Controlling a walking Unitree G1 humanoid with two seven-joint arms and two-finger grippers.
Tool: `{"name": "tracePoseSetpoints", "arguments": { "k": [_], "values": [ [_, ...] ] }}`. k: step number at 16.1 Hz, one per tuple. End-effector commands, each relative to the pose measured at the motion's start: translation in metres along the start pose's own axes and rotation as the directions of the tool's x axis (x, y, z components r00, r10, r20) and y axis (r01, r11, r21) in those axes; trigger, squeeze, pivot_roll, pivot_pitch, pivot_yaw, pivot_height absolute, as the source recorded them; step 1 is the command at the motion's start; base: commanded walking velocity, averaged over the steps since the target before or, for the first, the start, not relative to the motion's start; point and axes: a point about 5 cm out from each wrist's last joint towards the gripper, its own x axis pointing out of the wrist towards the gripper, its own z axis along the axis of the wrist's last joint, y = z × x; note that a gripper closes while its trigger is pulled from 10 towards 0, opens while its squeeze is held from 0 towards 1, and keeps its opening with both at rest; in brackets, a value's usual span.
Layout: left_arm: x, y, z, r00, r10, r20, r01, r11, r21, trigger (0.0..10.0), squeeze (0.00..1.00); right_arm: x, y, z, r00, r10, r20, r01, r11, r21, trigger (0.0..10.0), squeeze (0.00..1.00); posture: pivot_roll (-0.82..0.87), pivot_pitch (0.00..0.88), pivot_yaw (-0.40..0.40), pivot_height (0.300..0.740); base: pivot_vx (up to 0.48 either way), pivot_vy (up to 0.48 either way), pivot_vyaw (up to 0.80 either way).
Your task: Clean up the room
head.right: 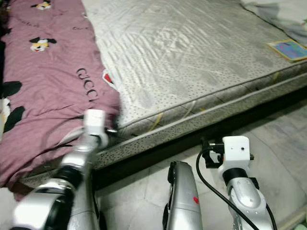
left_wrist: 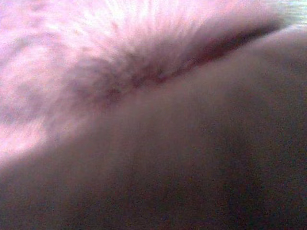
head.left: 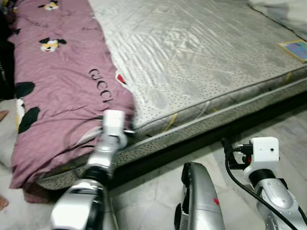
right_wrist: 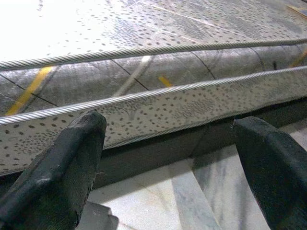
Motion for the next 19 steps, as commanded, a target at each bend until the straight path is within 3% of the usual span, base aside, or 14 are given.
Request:
{"name": "tracePoseSetpoints", "arguments": {
  "k": [1,2,4,6,7,8,10,11,12,13,14,16,17,19],
  "values": [
    [0.000,-0.031,-0.005,0.988,-0.150,-0.029,0.152,0.987,0.057,10.0,0.00,0.002,0.001,0.000,1.000,-0.012,-0.005,0.012,1.000,0.001,10.0,0.00,-0.17,0.107,0.002,0.501,0.000,0.000,0.00],
    [-0.001,-0.039,-0.007,0.982,-0.184,-0.028,0.186,0.979,0.088,10.0,0.00,0.003,0.001,0.000,1.000,-0.013,-0.003,0.013,1.000,0.003,10.0,0.00,-0.17,0.107,0.002,0.501,0.000,0.000,0.00],
    [-0.010,-0.077,-0.017,0.929,-0.365,-0.062,0.369,0.892,0.261,10.0,0.00,0.007,0.002,0.001,1.000,-0.014,0.006,0.014,1.000,0.008,10.0,0.00,-0.16,0.089,0.005,0.501,0.000,0.000,0.00],
    [-0.017,-0.094,-0.021,0.883,-0.459,-0.094,0.454,0.789,0.413,10.0,0.00,0.010,0.003,0.001,1.000,-0.012,0.009,0.012,1.000,0.009,10.0,0.00,-0.15,0.074,0.007,0.501,0.000,0.000,0.00],
    [-0.025,-0.114,-0.024,0.820,-0.557,-0.133,0.545,0.689,0.478,10.0,0.00,0.014,0.005,0.000,1.000,-0.009,0.011,0.009,1.000,0.011,10.0,0.00,-0.14,0.061,0.008,0.501,0.000,0.000,0.00],
    [-0.027,-0.117,-0.024,0.806,-0.575,-0.140,0.562,0.671,0.484,10.0,0.00,0.015,0.005,0.000,1.000,-0.009,0.011,0.009,1.000,0.011,10.0,0.00,-0.14,0.059,0.009,0.501,0.000,0.000,0.00],
    [-0.036,-0.133,-0.014,0.745,-0.662,-0.084,0.564,0.558,0.609,10.0,0.00,0.020,0.009,0.000,1.000,-0.005,0.021,0.005,1.000,0.017,10.0,0.00,-0.14,0.039,0.014,0.501,0.000,0.000,0.00],
    [-0.037,-0.138,-0.006,0.729,-0.684,-0.036,0.548,0.551,0.630,10.0,0.00,0.022,0.010,0.001,1.000,-0.006,0.025,0.005,1.000,0.020,10.0,0.00,-0.13,0.034,0.016,0.501,0.000,0.000,0.00],
    [-0.036,-0.138,0.008,0.743,-0.668,0.040,0.504,0.599,0.623,10.0,0.00,0.023,0.011,0.001,1.000,-0.006,0.030,0.006,1.000,0.022,10.0,0.00,-0.13,0.028,0.017,0.501,0.000,0.000,0.00],
    [-0.030,-0.126,0.047,0.793,-0.545,0.273,0.336,0.764,0.550,10.0,0.00,0.026,0.012,0.003,0.999,-0.008,0.041,0.007,1.000,0.027,10.0,0.00,-0.13,0.020,0.018,0.501,0.000,0.000,0.00],
    [-0.027,-0.111,0.067,0.806,-0.454,0.380,0.249,0.842,0.479,10.0,0.00,0.028,0.013,0.003,0.999,-0.008,0.044,0.007,0.999,0.031,10.0,0.00,-0.12,0.016,0.019,0.501,0.000,0.000,0.00],
    [-0.023,-0.086,0.087,0.820,-0.331,0.466,0.139,0.906,0.400,10.0,0.00,0.030,0.014,0.003,0.999,-0.008,0.047,0.006,0.999,0.034,10.0,0.00,-0.12,0.012,0.020,0.501,0.000,0.000,0.00],
    [-0.016,-0.039,0.097,0.851,-0.147,0.504,-0.004,0.958,0.287,10.0,0.00,0.031,0.014,0.006,0.998,-0.021,0.056,0.019,0.999,0.034,10.0,0.00,-0.12,0.008,0.021,0.501,0.000,0.000,0.00],
    [-0.010,-0.006,0.092,0.885,-0.025,0.464,-0.097,0.967,0.237,10.0,0.00,0.031,0.015,0.010,0.997,-0.024,0.068,0.021,0.999,0.038,10.0,0.00,-0.13,0.011,0.022,0.501,0.000,0.000,0.00]
  ]
}}
